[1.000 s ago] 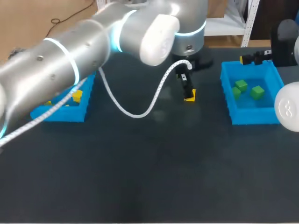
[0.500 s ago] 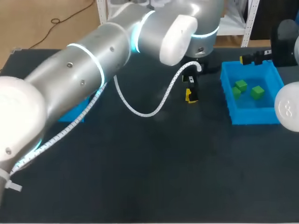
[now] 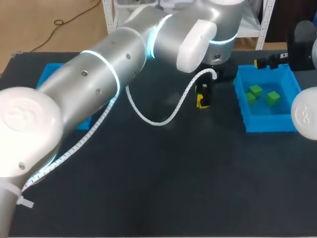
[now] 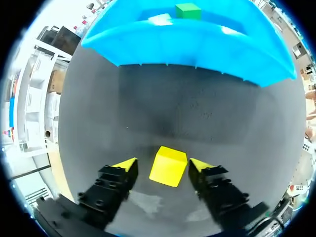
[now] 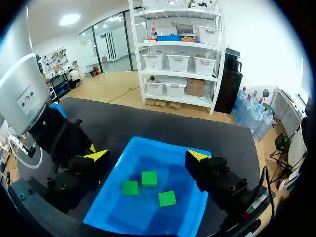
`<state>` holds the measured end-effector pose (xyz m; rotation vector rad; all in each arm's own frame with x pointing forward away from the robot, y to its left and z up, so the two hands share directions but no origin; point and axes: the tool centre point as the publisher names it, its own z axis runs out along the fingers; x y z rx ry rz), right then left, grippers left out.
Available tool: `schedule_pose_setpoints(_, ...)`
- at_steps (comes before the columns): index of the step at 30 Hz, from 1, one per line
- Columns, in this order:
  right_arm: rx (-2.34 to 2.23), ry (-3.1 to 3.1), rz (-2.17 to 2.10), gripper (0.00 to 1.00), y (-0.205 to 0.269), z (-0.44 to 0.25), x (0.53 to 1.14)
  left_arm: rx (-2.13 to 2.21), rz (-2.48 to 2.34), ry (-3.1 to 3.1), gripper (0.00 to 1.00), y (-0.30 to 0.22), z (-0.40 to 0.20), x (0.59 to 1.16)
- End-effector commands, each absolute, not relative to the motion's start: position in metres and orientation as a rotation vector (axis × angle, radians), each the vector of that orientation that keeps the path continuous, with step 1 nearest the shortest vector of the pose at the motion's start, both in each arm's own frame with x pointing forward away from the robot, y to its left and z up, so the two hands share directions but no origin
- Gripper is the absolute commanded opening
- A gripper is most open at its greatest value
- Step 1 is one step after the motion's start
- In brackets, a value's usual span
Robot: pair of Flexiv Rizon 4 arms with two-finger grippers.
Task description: Put the green cubes in the right bin and the yellow cubes in the left bin.
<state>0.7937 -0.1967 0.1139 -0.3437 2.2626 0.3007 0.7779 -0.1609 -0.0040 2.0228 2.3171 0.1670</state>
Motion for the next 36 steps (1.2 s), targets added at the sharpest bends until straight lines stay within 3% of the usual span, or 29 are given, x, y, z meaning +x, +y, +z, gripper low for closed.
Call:
schedule_pose_setpoints(1,-0.343,2.263,0.297,1.00,-0.196,0.114,0.793,2.018,0.163,2.331,0.00,-0.159,-0.006,0.780)
schedule_pose_setpoints(8,-0.343,2.263,0.297,1.00,-0.196,0.114,0.793,1.873,0.141,2.347,0.00,-0.140,0.022,0.787)
schedule_pose_setpoints(14,-0.343,2.263,0.297,1.00,-0.196,0.114,0.793,1.606,0.153,2.387,0.00,-0.091,0.074,0.800)
schedule_pose_setpoints(24,-0.343,2.263,0.297,1.00,-0.196,0.114,0.793,1.091,0.224,2.522,0.00,0.047,0.133,0.796)
schedule_pose_setpoints(36,-0.343,2.263,0.297,1.00,-0.196,0.114,0.793,0.538,0.304,2.712,0.00,0.208,0.127,0.745)
